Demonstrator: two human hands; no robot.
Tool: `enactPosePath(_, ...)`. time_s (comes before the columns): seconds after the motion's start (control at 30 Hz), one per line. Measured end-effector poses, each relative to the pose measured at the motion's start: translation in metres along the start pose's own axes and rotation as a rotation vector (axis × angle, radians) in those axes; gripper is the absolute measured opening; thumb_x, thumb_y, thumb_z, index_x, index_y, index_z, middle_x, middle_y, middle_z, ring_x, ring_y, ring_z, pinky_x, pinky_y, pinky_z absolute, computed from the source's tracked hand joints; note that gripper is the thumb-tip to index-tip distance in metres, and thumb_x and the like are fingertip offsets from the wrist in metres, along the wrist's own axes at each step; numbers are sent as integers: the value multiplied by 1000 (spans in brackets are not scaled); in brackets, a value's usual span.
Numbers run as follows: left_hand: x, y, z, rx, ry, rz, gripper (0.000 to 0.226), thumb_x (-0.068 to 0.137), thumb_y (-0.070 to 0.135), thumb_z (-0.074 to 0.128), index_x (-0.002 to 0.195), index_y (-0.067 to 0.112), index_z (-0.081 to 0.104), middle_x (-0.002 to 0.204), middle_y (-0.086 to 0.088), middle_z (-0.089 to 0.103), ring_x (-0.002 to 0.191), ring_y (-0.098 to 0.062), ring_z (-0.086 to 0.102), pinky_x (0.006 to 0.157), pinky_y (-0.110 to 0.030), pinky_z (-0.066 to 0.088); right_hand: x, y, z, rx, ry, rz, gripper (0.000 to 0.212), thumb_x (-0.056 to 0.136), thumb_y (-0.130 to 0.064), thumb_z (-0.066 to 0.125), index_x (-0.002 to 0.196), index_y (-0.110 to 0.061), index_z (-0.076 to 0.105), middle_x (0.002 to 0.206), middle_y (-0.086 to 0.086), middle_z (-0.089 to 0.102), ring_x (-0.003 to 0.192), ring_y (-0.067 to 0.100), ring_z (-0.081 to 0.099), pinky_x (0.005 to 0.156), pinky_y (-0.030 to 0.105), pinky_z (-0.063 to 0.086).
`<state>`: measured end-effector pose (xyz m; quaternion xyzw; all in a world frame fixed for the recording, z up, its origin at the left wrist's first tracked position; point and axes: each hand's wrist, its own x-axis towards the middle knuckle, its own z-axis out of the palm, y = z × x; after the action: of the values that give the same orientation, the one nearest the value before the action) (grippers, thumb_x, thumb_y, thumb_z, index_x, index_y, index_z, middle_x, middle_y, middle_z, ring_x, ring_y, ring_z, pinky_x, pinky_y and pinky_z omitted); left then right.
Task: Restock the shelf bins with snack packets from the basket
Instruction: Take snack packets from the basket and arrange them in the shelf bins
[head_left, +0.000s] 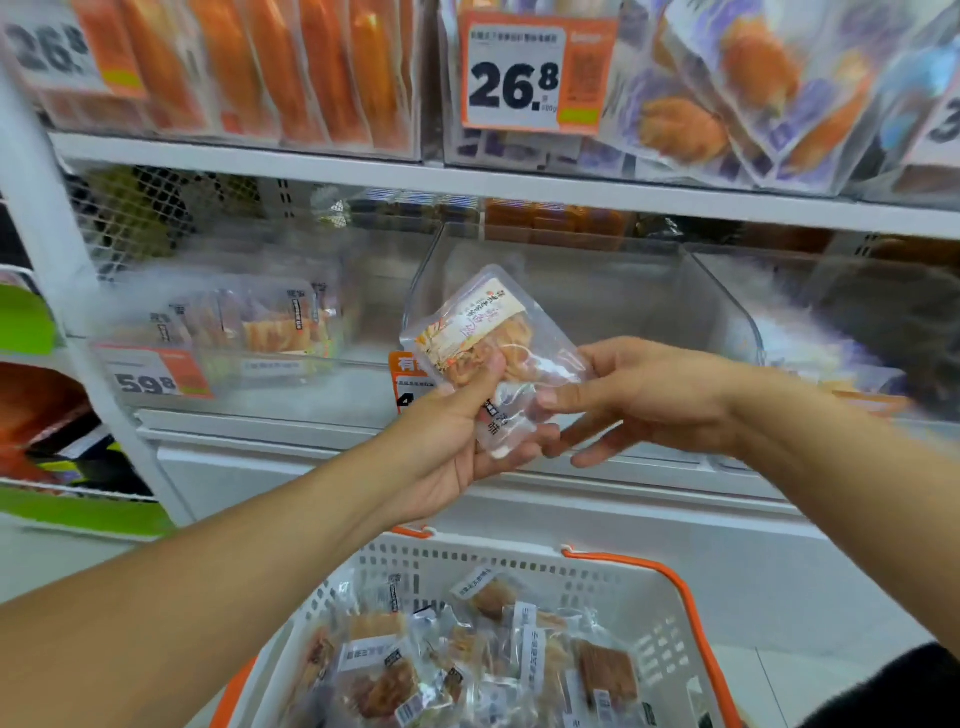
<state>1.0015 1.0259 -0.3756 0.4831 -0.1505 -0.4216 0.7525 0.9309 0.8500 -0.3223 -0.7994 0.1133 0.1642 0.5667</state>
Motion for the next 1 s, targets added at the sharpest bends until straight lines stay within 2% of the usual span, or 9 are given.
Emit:
enactPosePath(0.1,6,11,-2,186,72,61,44,93,48,52,122,16,60,103,-12,75,77,-23,74,52,-27,59,11,4,3,282,43,-87,33,83,-9,71,115,-10,67,105,14,74,87,28,74,67,27,61)
enactPosePath(0.23,13,40,-13,199,203,248,39,88,45,60,114,16,62,103,-13,73,77,-22,73,54,-26,57,17,-14,-33,208,298,-273,20,83,1,69,83,-18,63,68,2,67,53,11,59,51,21,43)
enactPosePath(0.3,12,51,-22,226,211,293,37,87,41,62,115,17,63,94,-8,71,71,-17,71,46,-20,55,21,-21,-45,232,393,-351,31,79,2,70,69,-23,53,66,2,58,56,12,51,55,24,38)
enactPosePath(0.43,15,61,-33,224,292,356,24,94,31,60,114,19,64,86,-3,71,66,-14,69,44,-18,49,37,-22,-54,324,475,-520,26,88,6,58,74,-16,56,69,9,57,57,14,57,55,27,48)
enactPosePath(0.53,21,68,-48,246,524,459,9,100,23,55,100,20,63,75,-2,66,52,-11,61,38,-19,42,55,-16,-60,-278,714,-588,17,91,-2,63,82,-16,57,77,-1,59,67,11,61,59,28,54)
enactPosePath(0.63,24,66,-63,389,614,500,8,99,20,56,94,20,62,71,-1,63,52,-12,58,39,-20,41,78,-15,-52,-686,745,-589,18,92,-7,63,90,-22,52,89,-7,59,85,19,63,66,34,55)
enactPosePath(0.73,24,61,-68,449,631,515,9,99,19,57,93,21,63,68,0,64,53,-13,58,39,-21,42,104,-22,-37,-818,640,-580,19,95,-10,60,94,-26,51,98,-3,61,87,23,63,61,38,57)
enactPosePath(0.8,25,59,-67,462,617,523,10,99,18,56,93,19,62,65,2,64,50,-12,58,39,-22,41,120,-26,-29,-888,581,-544,11,96,-9,57,99,-19,56,102,3,64,88,26,62,65,41,57)
enactPosePath(1.0,28,55,-64,521,581,556,10,100,15,54,93,17,62,63,3,63,48,-10,55,39,-21,41,152,-35,-12,-917,562,-525,12,90,-7,64,101,-11,66,96,9,69,90,29,64,74,33,50)
